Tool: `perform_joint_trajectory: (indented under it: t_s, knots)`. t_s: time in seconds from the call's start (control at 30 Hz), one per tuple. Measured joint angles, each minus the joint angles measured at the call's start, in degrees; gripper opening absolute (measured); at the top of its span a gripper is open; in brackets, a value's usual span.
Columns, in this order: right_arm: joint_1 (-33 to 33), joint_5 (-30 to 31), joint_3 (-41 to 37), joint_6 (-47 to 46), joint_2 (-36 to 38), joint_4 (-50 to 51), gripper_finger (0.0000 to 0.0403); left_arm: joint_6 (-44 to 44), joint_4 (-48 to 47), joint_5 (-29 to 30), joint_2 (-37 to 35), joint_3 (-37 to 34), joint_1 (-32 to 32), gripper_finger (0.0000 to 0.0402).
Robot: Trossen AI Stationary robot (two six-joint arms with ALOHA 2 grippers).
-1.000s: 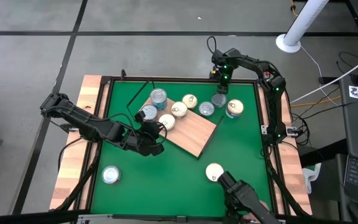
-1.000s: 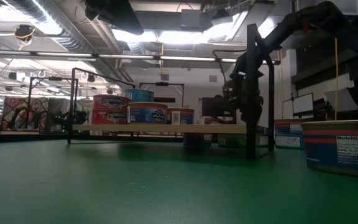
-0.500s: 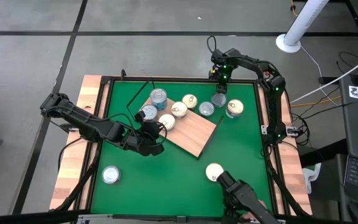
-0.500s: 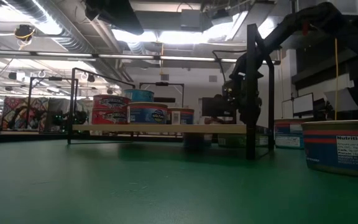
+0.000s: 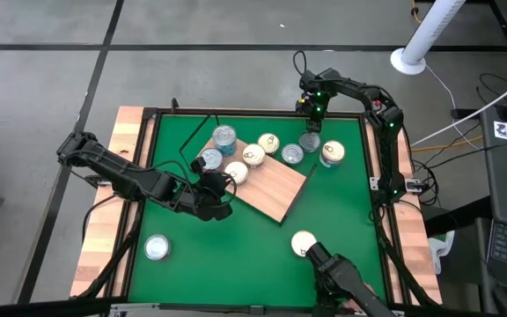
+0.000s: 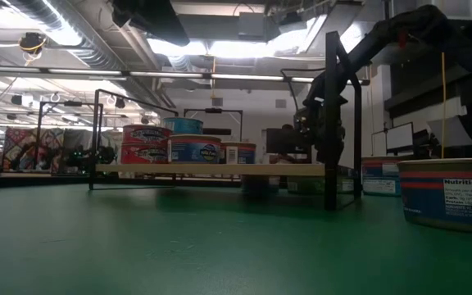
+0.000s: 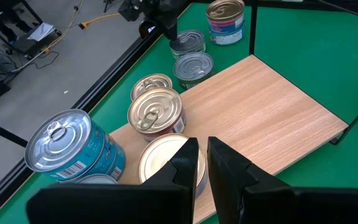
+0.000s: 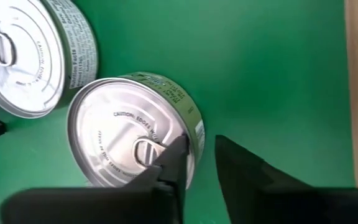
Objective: Stack canned seafood by type on shelf
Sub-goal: Put the green can on the shelf
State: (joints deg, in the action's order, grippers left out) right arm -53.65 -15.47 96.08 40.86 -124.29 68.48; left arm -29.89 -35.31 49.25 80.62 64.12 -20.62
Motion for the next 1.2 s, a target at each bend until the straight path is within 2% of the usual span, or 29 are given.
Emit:
perform_joint_trajectory:
  t_s: [0.17,0.23,0.4,0.7,1.2]
  knots:
    - [0.0,-0.9,0.0,0.0,-0.1,0.4,0.0019,0.0,0.0,0.0,0.0,0.0,0.0,0.0031]
    - [0.0,-1.0,0.0,0.0,-0.1,0.4,0.0006,0.0,0.0,0.0,0.0,0.0,0.0,0.0031]
    - [0.0,-1.1,0.0,0.0,-0.1,0.7,0.0014,0.0,0.0,0.0,0.0,0.0,0.0,0.0031]
    - [0.0,-2.2,-0.1,0.0,-0.1,0.8,0.0003,0.5,0.0,0.0,0.0,0.0,0.0,0.0031]
    - [0.0,-4.8,4.6,-0.1,-0.7,1.5,0.0001,1.4,0.0,0.0,0.0,0.0,0.0,0.0031]
